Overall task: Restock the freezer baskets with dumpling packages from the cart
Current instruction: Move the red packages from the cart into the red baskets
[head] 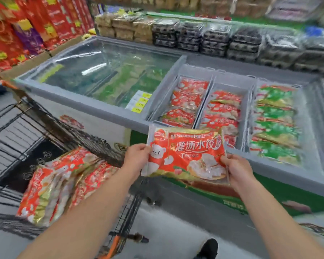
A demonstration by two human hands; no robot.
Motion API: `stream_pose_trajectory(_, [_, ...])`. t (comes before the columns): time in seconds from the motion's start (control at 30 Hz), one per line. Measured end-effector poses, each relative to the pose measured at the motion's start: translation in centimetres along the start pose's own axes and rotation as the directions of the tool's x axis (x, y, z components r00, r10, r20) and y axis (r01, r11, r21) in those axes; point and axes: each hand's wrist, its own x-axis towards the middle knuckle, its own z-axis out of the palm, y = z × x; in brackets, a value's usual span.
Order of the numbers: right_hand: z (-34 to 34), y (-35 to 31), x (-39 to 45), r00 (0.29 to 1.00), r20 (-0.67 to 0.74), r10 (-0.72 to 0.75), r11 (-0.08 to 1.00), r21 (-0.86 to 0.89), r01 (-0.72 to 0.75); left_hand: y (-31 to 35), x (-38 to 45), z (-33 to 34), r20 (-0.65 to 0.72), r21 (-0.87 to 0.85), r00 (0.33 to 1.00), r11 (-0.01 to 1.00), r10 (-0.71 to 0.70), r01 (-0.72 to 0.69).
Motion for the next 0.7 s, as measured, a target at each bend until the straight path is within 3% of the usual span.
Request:
stream_pose_trajectory(0.3, [-13.6,-1.4,10.1,0.999,-0.012,-0.032,0.995,-0.097,0.031,3.0,1.1,16.0,0.099,0.122,0.994,0.992,-0.054,0.041])
stream_pose_trajectory(0.57, [-15.4,-3.7,15.0,0.998,-0.037,-0.055,0.987,-0.150,0.049,6.1,4.0,21.3,0.101,0.215,0.993,0.976,-0.058,0.035])
stream_pose_trajectory(0.7, [-14.6,-5.2,19.2,0.995,-0.073,-0.073,0.987,-0.149,0.061,8.7,8.3,23.6,0.135,0.250,0.991,0.967,0.002,-0.036])
